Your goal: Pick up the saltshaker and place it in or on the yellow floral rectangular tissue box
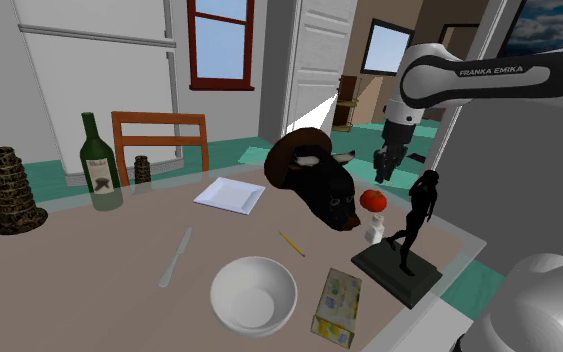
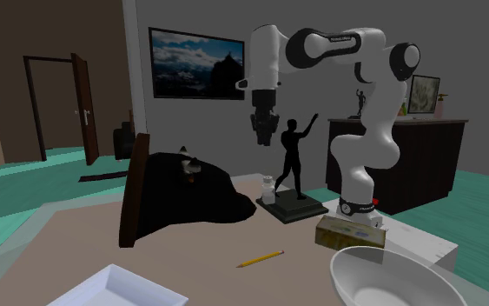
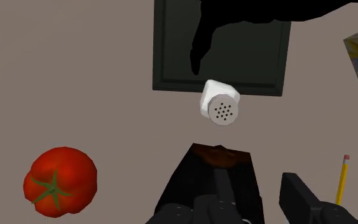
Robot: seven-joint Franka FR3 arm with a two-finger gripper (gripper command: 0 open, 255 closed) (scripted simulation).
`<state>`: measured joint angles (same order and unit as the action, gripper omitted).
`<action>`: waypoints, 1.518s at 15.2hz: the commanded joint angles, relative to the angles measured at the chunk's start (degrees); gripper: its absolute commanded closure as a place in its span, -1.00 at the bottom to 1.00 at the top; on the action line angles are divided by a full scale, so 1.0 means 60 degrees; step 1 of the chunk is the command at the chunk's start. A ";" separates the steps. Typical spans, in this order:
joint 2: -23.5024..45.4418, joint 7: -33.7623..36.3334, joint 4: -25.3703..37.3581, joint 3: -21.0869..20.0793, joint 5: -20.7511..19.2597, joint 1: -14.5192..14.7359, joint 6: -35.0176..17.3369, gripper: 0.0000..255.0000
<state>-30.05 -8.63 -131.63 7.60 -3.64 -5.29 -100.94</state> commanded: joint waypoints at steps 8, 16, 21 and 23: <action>-0.0296 -0.0114 -0.2584 0.0214 -0.0305 -0.0193 -0.1988 -1.00; 0.0048 -0.0113 -0.3337 0.0300 -0.0361 -0.0211 -0.3085 -1.00; 0.0048 -0.0117 -0.3337 0.0291 -0.0355 -0.0220 -0.3085 -1.00; 0.0049 -0.0119 -0.3337 0.0287 -0.0353 -0.0224 -0.3086 -1.00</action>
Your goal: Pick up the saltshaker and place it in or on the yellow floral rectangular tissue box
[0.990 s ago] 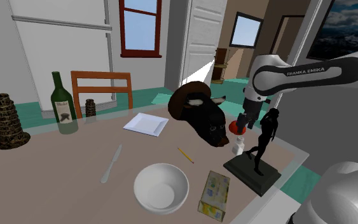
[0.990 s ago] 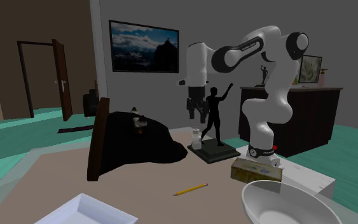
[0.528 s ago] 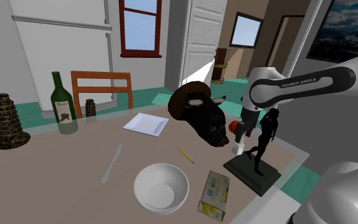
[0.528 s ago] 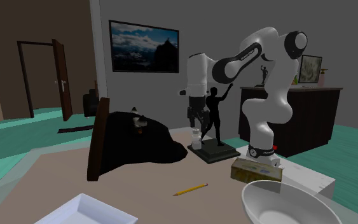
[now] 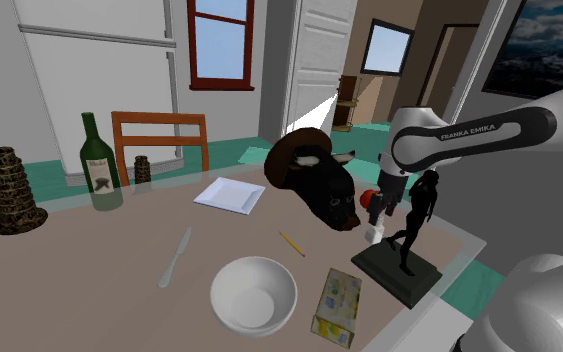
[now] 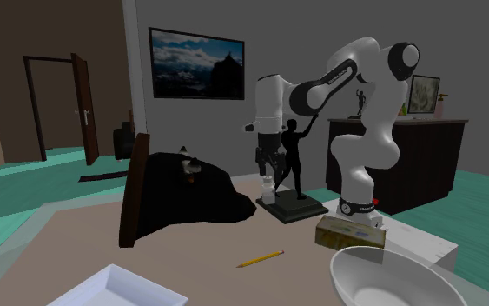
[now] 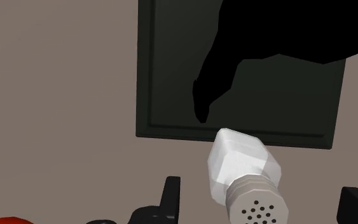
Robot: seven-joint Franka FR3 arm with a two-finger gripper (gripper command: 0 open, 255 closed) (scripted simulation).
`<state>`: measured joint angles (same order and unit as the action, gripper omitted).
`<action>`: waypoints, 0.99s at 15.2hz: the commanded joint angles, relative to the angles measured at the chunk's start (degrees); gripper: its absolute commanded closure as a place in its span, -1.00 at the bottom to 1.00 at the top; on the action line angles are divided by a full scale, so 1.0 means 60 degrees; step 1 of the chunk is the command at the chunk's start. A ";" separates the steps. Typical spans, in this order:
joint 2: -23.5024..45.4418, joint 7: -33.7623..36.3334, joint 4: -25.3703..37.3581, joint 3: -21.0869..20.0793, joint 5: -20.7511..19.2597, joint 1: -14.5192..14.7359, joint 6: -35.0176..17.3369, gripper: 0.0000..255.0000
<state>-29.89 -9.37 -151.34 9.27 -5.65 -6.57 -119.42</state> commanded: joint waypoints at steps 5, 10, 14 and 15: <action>-0.0021 0.0022 -0.0091 -0.0008 -0.0015 -0.0011 -0.0001 1.00; -0.0033 0.0060 -0.0119 -0.0037 0.0001 0.0008 -0.0016 1.00; -0.0159 0.0001 0.0215 -0.0034 0.0003 -0.0016 0.0443 1.00; -0.0213 0.0001 0.0309 -0.0045 0.0009 -0.0014 0.0591 1.00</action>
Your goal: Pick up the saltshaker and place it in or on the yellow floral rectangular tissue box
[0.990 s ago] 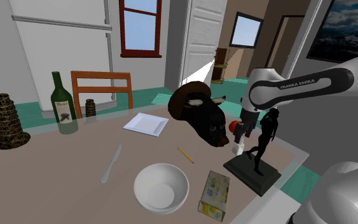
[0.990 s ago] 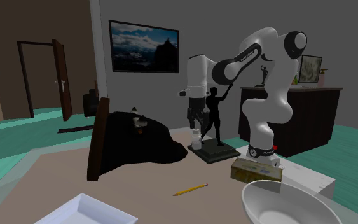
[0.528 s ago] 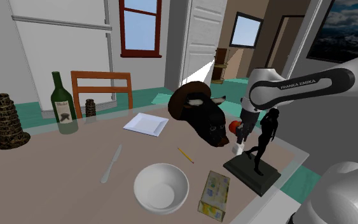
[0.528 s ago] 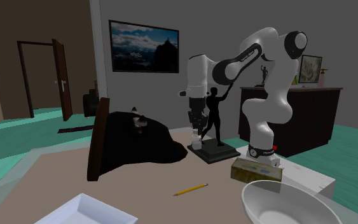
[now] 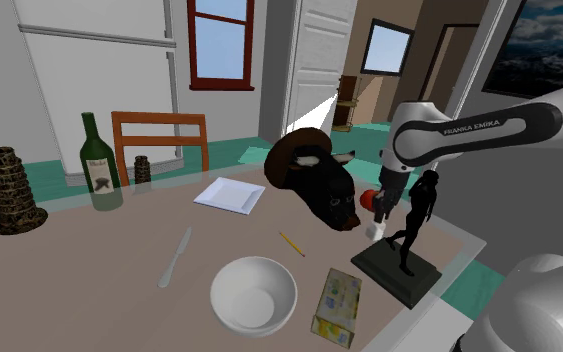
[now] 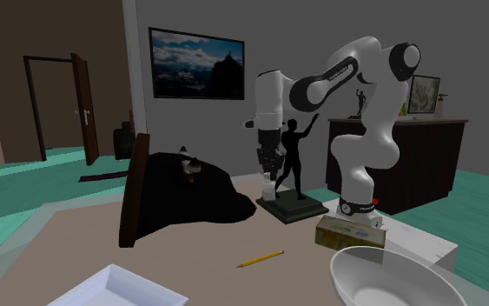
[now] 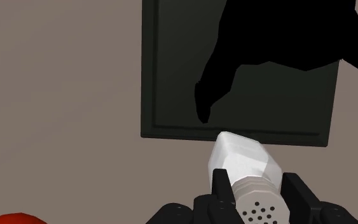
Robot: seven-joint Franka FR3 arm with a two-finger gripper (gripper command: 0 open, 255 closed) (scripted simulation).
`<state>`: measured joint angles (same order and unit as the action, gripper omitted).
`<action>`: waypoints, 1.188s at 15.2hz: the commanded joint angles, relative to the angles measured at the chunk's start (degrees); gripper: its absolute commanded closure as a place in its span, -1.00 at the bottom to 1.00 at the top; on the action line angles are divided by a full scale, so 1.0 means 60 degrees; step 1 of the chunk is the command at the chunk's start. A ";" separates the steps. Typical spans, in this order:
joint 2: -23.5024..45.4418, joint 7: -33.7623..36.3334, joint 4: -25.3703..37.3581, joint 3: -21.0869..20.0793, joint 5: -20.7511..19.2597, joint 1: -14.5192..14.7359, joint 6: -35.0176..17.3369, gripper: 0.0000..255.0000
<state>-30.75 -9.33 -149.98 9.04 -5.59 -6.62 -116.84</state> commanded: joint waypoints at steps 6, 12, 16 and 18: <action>-0.0332 -0.0010 0.0679 -0.0071 0.0039 0.0006 0.1020 1.00; -0.0495 -0.0017 0.1339 -0.0130 0.0080 0.0021 0.1842 1.00; -0.0921 0.0410 0.1341 -0.0516 0.0297 0.0197 0.2289 1.00; -0.1275 0.0843 0.1178 -0.0894 0.0533 0.0383 0.2492 1.00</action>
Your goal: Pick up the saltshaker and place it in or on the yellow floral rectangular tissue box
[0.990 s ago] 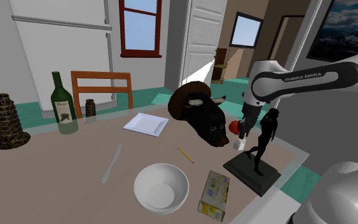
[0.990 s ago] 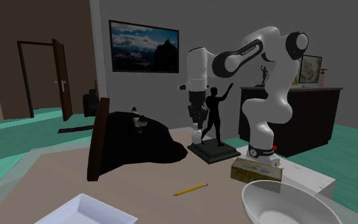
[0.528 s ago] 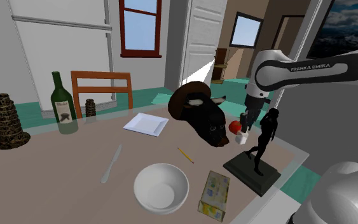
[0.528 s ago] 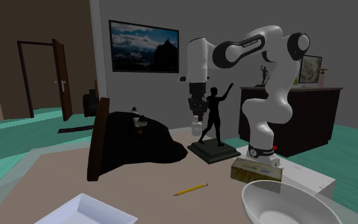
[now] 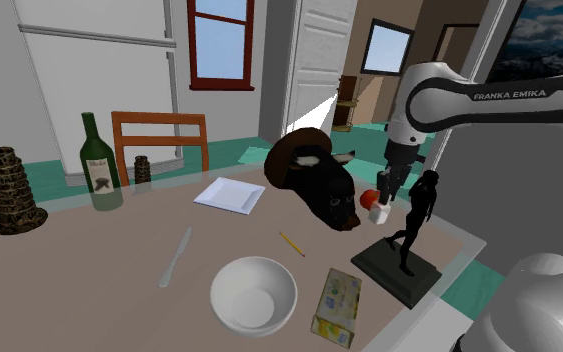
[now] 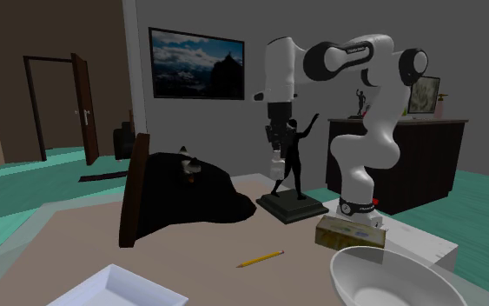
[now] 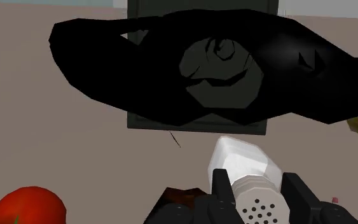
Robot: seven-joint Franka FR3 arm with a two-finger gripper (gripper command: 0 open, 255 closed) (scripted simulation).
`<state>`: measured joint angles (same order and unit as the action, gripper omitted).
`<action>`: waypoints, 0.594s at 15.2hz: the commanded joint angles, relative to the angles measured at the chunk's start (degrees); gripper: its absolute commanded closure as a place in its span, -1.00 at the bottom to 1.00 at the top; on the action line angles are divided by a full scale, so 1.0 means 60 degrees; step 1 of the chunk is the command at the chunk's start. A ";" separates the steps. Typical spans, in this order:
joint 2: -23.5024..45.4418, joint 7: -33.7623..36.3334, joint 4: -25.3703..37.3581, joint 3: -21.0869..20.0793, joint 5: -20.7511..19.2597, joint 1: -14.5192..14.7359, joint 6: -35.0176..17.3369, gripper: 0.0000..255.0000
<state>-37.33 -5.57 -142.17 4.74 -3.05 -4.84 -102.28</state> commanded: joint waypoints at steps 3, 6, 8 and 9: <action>-0.0626 0.0873 -0.0282 -0.0758 0.0513 0.0387 0.0361 1.00; -0.0962 0.1546 -0.0337 -0.1348 0.0955 0.0713 0.0632 1.00; -0.1121 0.2002 -0.0316 -0.1747 0.1262 0.0935 0.0795 1.00; -0.1180 0.2233 -0.0289 -0.1946 0.1418 0.1046 0.0870 1.00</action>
<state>-42.99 6.53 -143.27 -5.89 4.55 0.79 -97.79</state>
